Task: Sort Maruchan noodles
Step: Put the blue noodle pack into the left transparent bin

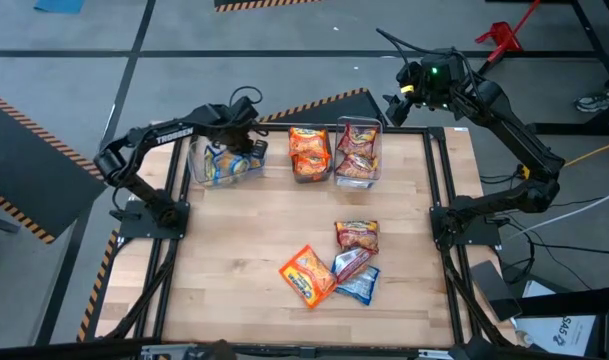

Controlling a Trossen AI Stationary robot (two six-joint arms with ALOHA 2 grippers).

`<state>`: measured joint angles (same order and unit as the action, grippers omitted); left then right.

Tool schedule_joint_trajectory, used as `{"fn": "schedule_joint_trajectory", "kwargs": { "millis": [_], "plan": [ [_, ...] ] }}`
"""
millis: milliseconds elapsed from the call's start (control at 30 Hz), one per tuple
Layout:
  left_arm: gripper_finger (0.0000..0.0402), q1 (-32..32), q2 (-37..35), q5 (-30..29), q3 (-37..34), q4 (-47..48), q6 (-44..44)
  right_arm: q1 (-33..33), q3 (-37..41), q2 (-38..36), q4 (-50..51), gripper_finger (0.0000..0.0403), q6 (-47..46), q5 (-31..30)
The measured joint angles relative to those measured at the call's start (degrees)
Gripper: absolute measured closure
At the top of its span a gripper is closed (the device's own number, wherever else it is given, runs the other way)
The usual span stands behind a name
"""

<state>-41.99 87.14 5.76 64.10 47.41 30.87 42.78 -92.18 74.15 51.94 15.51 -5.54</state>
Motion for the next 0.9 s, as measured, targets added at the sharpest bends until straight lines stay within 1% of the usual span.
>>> {"fn": "schedule_joint_trajectory", "kwargs": {
  "millis": [233, 400, 600, 700, 800, 900],
  "plan": [
    [0.0401, 2.2, 0.3, -0.2, 0.0, -5.3, -1.0, 0.0, 0.0, 0.0, 0.0, 0.0125, 0.0, 0.0],
    [0.0396, 3.4, 0.3, -3.8, 0.0, -7.7, -3.0, 0.0, 0.0, 0.0, 0.0, 0.0125, 0.0, 0.0],
    [0.0347, 3.5, 0.3, -3.4, 0.0, -12.4, -9.8, 0.0, 0.0, 0.0, 0.0, 0.0125, 0.0, 0.1],
    [0.0318, 2.0, 0.2, -4.2, 0.0, -14.7, -12.0, 0.0, 0.0, 0.0, 0.0, 0.0125, 0.0, 0.1],
    [0.0297, -0.4, 0.2, -4.8, 0.0, -14.1, -11.8, 0.0, 0.0, 0.0, 0.1, 0.0125, 0.0, 0.2],
    [0.029, -2.0, 0.2, -6.7, 0.0, -11.3, -11.5, 0.0, 0.0, 0.0, 0.1, 0.0125, 0.0, 0.2]
  ]
}}
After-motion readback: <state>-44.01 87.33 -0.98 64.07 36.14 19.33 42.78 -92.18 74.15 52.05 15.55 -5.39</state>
